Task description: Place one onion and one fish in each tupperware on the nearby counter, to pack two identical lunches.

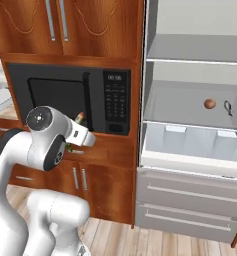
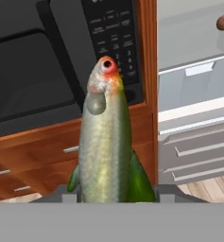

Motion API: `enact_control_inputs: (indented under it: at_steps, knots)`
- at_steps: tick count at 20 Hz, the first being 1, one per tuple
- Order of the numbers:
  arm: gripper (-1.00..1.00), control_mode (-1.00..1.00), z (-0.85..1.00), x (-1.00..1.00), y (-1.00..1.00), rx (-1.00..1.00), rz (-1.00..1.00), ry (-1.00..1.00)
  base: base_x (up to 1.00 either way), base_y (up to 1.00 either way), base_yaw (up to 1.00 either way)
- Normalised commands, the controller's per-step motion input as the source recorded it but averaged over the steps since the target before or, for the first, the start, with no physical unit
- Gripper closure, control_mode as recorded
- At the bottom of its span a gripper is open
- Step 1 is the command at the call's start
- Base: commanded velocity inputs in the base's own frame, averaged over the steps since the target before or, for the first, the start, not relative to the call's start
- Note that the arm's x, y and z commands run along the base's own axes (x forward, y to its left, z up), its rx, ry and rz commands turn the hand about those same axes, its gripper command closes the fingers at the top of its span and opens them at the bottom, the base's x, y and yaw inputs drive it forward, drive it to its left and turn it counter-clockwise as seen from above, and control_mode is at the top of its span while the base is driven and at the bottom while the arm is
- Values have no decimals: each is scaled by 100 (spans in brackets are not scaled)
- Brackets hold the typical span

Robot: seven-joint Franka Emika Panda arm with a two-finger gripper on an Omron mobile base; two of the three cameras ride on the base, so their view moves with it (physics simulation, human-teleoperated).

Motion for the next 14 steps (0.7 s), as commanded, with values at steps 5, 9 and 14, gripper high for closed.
enact_control_inputs:
  at_steps: [5,9,14]
  knots:
    - [100,100,0,0,0,0,0,0,0,100,2]
    - [100,100,0,0,0,0,0,0,0,100,21]
    - [100,100,0,0,0,0,0,0,0,100,44]
